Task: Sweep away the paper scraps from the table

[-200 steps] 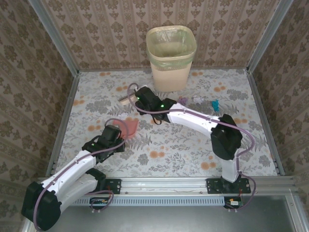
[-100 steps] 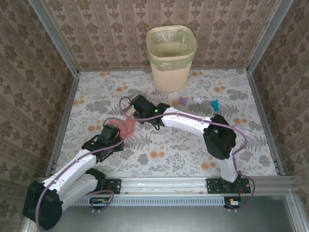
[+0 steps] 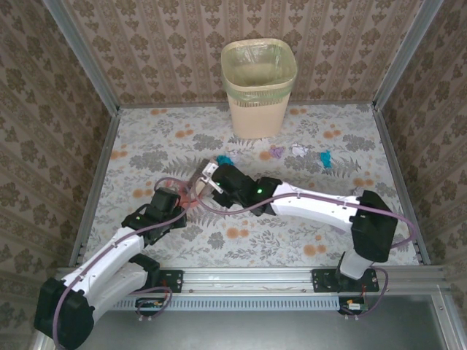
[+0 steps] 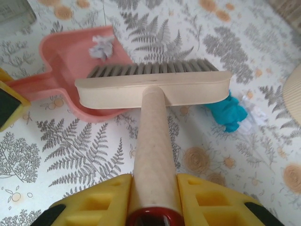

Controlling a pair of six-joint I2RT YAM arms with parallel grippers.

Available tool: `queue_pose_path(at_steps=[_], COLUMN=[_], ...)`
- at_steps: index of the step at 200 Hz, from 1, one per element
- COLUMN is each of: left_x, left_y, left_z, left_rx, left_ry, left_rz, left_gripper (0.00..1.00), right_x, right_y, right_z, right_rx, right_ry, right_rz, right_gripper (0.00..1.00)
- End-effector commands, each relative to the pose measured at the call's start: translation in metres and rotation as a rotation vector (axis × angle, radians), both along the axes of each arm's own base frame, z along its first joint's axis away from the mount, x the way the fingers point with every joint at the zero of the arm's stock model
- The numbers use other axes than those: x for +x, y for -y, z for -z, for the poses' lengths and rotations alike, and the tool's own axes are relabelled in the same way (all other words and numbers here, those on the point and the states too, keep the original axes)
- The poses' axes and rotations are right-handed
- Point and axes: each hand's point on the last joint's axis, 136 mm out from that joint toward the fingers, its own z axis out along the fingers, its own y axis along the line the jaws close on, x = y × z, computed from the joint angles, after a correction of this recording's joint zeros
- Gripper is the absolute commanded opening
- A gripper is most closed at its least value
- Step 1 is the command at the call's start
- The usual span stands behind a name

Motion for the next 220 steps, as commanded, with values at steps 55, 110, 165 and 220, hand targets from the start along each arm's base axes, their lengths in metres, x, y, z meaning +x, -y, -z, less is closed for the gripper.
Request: queue_pose_path(at_steps=[55, 110, 165, 220], left_x=[-0.006, -0.006, -0.005, -0.005], left_y=[-0.005, -0.004, -0.004, -0.004], left_z=[0.001, 0.003, 0.004, 0.002], left_rx=[0.0, -0.001, 0.002, -0.002], left_ry=[-0.02, -0.025, -0.032, -0.026], left_rz=[-0.017, -0.013, -0.018, -0.016], left_gripper=[0.0, 0.0, 0.0, 0.0], right_x=[0.043, 0.079, 0.062, 0.024], right_y=[0.001, -0.04, -0.043, -0.014], right_z=[-0.042, -0.013, 0.017, 0.003], right_rx=[0.131, 0.142, 0.091, 0.152], right_ry=[0.108, -0.007, -0.112, -0.159], right_rz=[0.181, 0.21, 0.142, 0.117], right_gripper=[0.0, 0.0, 0.0, 0.0])
